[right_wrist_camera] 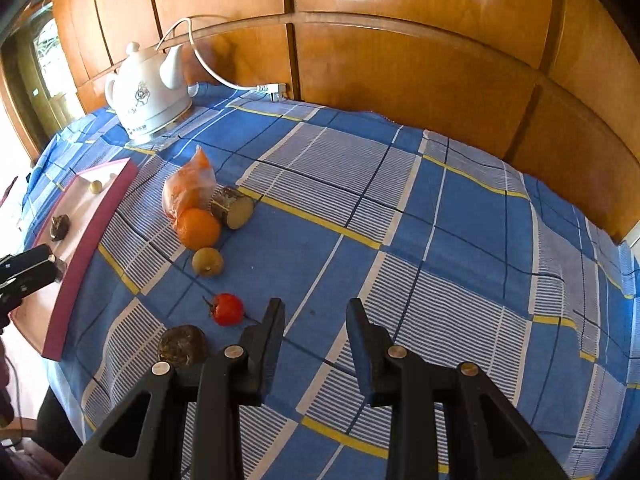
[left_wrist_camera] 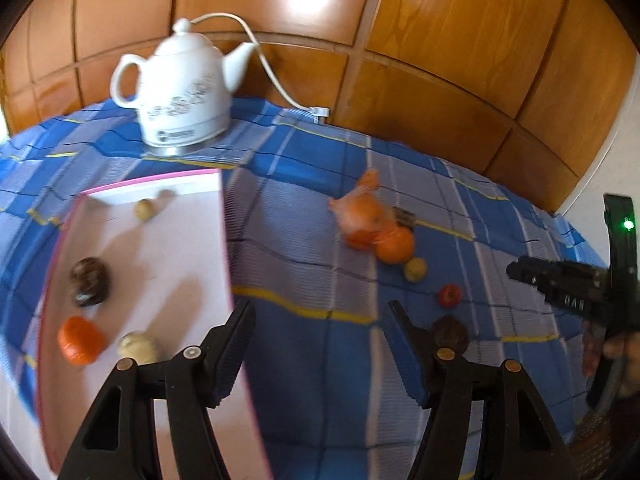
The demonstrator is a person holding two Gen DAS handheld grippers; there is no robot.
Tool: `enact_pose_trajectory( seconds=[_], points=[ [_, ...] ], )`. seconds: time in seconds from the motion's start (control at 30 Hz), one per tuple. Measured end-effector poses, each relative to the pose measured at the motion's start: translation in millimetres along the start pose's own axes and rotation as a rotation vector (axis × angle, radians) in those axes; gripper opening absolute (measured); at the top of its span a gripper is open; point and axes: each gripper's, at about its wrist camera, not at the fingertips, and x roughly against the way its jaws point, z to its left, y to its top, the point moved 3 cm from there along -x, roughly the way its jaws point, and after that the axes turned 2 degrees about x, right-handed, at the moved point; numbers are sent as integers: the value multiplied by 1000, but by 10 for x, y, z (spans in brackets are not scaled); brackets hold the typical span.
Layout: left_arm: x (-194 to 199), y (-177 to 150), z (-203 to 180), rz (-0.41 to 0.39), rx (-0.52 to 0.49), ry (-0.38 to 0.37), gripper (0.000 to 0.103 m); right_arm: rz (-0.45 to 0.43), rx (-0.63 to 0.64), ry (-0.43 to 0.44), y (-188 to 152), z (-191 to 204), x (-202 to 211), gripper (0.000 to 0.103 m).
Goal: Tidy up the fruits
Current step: 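Move the left tool to the bagged orange and grasp the bag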
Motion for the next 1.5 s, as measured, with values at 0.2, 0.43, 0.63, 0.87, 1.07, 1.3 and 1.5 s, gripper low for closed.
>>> enact_pose_trajectory(
  seconds=[0.2,0.43,0.63,0.87,1.07,1.3,1.5],
  points=[
    [-347,246,-202,49,-18,-40,66,-8,-28,26,33,-28,41,34],
    [-755,503,-306,108,62,-99,72,19,-84,36,35,-113,3,35],
    [-1082,762,-288,140,147,-128,76,23,-118,52,34,-149,6,35],
    [-1534,863,-284,231,164,-124,72,30,-110,61,44,-109,-5,35],
    [-1484,797,-272,182,124,-129,58,32,-96,56,45,-90,-11,35],
    [-1023,591,-281,96,31,-111,57,35,-112,46,37,-136,-13,35],
    [-540,95,-365,25,-77,-79,58,52,-120,35,4,-150,-42,35]
  ],
)
